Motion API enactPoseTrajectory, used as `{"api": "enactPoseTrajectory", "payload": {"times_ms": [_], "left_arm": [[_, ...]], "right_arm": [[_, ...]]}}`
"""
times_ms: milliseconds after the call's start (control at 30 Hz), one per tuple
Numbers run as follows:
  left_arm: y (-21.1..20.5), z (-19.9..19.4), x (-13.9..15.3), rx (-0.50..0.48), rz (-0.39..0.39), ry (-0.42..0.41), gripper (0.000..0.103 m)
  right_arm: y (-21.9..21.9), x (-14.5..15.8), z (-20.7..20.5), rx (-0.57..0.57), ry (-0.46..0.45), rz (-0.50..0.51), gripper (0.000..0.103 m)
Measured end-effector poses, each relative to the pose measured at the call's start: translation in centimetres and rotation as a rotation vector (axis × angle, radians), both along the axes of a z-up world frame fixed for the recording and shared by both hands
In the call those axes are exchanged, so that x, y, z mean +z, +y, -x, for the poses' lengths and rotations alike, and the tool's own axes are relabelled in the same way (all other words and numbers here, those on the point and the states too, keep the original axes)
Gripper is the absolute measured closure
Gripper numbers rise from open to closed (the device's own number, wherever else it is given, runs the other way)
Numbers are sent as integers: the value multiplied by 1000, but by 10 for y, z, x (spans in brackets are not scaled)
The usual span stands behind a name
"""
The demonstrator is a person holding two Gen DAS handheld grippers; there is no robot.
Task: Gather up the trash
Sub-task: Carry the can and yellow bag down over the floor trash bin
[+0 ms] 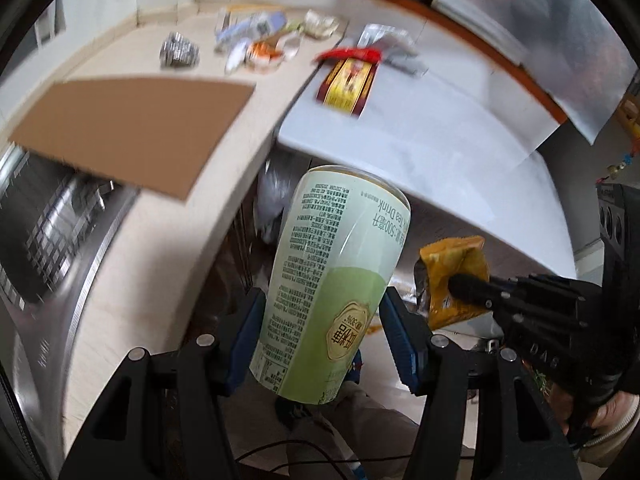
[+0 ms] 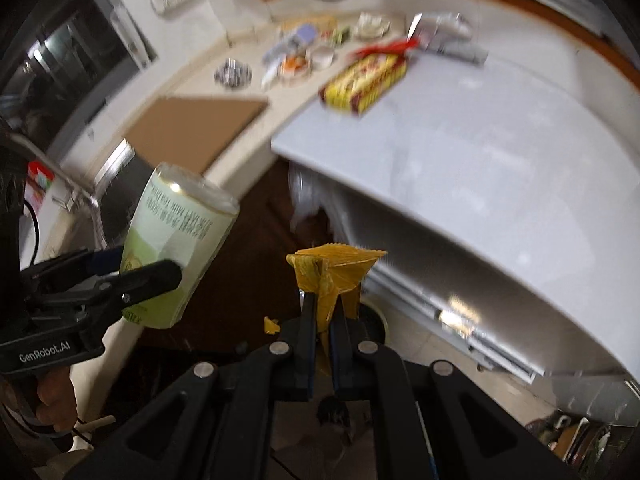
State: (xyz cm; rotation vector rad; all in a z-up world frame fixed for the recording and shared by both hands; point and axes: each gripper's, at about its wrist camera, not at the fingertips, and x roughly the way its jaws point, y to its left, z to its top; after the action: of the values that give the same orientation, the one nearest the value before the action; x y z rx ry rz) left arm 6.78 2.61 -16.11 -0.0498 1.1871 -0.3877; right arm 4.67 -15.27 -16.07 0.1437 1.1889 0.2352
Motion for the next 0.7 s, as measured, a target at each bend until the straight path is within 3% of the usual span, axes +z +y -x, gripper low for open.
{"api": "enactPoseTrajectory", "payload": {"times_ms": [300,700], "left_arm": [[-18,3,-96,7,-74,93,46],[-30,-13,-276,52,-136,222,45]], "right_arm": [[10,-80,2,24,91,-13,98],[2,-267,-29,-1,196,-43,97]]}}
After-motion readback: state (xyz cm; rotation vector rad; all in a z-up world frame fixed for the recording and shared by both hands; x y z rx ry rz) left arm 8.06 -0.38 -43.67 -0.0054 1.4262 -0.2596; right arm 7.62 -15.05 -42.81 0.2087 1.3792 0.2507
